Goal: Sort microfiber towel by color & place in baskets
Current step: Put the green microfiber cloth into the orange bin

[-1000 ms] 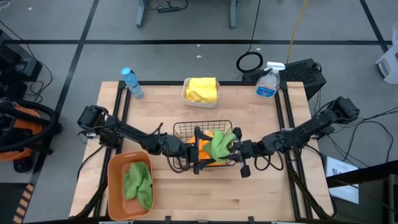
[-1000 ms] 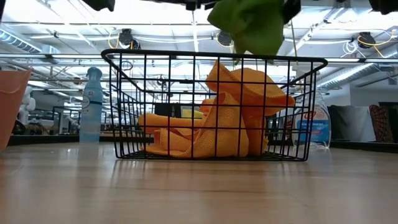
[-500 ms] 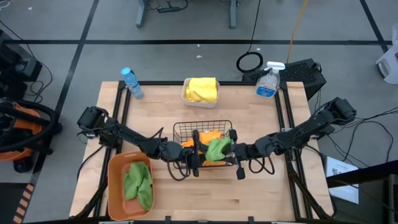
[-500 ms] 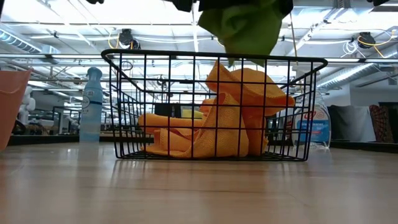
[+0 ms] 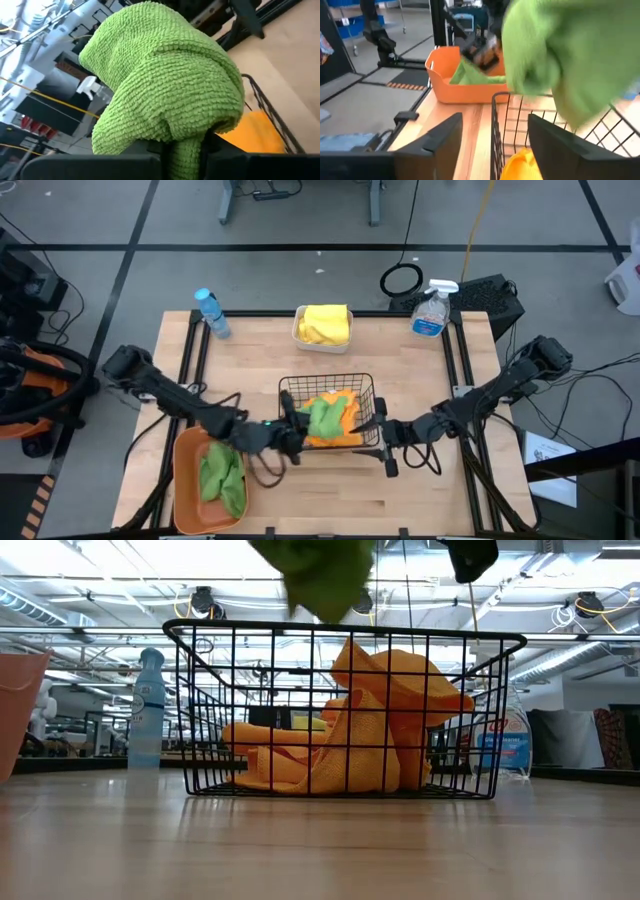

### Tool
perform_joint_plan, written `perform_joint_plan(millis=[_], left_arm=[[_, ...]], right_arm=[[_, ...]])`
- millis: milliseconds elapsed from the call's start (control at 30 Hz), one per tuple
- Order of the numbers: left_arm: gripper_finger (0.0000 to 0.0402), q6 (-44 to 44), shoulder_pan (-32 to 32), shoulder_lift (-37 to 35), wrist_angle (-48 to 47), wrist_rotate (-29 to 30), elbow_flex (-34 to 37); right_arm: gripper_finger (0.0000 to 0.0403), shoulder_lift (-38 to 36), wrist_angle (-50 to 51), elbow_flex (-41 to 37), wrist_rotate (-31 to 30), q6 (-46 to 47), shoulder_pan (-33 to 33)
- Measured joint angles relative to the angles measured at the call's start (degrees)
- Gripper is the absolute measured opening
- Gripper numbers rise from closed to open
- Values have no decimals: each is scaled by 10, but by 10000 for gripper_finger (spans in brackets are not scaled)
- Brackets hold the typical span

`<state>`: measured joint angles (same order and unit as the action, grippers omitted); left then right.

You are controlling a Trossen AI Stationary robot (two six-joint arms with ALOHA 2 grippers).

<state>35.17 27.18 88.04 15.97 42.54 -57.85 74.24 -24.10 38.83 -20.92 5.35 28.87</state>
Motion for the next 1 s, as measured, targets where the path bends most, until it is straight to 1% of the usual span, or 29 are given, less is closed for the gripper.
perform_joint_plan(millis=[67,133,200,300,367,467,567,633,767,833,900,1000], left_arm=[[42,-22,25,-28,-49,25,0],[43,-63,53,-60,-111,41,0],[43,-129,82,-93,-182,45,0],[43,-266,128,-145,-305,38,0],[43,-371,156,-173,-394,12,0],[44,-517,192,-208,-500,-42,0],[44,-640,225,-231,-578,-96,0],[44,-719,246,-239,-619,-119,0],[44,-820,284,-237,-678,-182,0],[44,-871,300,-236,-704,-202,0],[44,-927,317,-236,-729,-210,0],[44,-992,342,-230,-743,-213,0]], right_arm=[[231,0,8,0,-1,0,6],[243,0,10,0,-1,6,10],[249,0,20,0,-1,15,15],[250,0,33,0,-2,29,23],[250,0,37,0,-2,35,27],[250,0,34,0,-2,44,32],[251,0,33,0,-2,52,36],[251,0,30,0,-2,62,36],[251,0,32,0,-1,78,35],[251,0,36,0,0,85,38],[251,0,37,0,0,91,41],[251,0,37,0,0,103,48]])
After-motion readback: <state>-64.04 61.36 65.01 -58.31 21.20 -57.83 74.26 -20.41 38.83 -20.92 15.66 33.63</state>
